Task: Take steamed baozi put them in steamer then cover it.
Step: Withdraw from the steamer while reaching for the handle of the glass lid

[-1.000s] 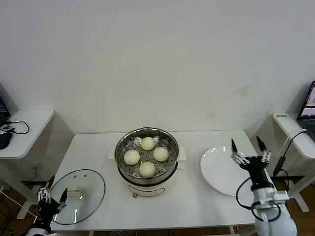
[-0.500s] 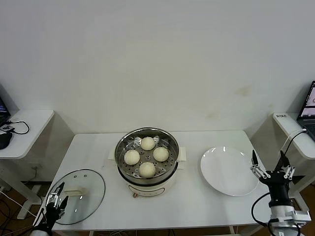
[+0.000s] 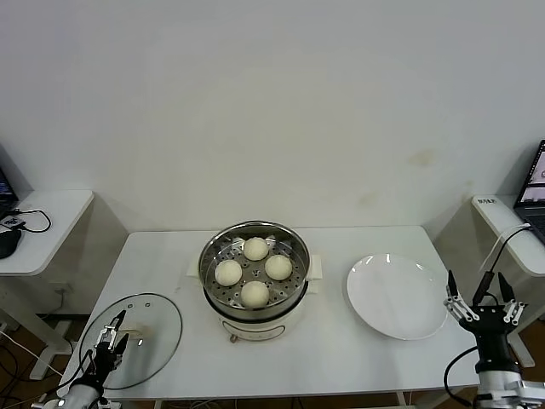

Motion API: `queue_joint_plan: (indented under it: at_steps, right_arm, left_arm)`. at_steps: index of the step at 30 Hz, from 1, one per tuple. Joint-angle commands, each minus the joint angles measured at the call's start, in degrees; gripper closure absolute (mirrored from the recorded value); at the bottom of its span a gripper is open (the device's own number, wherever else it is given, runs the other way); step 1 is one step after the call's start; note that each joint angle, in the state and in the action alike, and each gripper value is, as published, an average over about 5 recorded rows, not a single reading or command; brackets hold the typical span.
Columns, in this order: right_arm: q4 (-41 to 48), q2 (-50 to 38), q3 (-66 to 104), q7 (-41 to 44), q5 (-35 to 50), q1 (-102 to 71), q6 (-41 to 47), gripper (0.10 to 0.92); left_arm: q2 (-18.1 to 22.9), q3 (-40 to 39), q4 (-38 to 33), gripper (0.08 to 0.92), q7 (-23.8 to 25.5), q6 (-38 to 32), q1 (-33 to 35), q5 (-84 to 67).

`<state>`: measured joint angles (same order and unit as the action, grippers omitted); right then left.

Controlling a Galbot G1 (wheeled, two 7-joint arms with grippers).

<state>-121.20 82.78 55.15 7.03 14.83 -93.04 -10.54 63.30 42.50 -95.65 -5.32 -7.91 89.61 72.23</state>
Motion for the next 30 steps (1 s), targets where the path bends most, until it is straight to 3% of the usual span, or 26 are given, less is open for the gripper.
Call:
queue_joint_plan:
  at_steps: [1,21,30]
  right_arm:
    - [-0.19,0.41,0.75,0.19,-0.05,-1.20,-0.29,0.202]
    - [-0.06,0.71,0.96,0.61,-0.19,-1.55,-0.50,0.203]
    - [-0.55,0.81,0.57,0.73,-0.30,-1.70,-0.46,0.203]
  left_arm:
    - [-0.40,-2.04,3.86,0.177,0.33,0.14,-5.62,1.54]
    - [-0.89,-3.26,8.00,0.189,0.46,1.00,-10.39,-1.58]
    - [-0.90,-3.12,7.68,0.423,0.27,1.18,-9.07,-3.95]
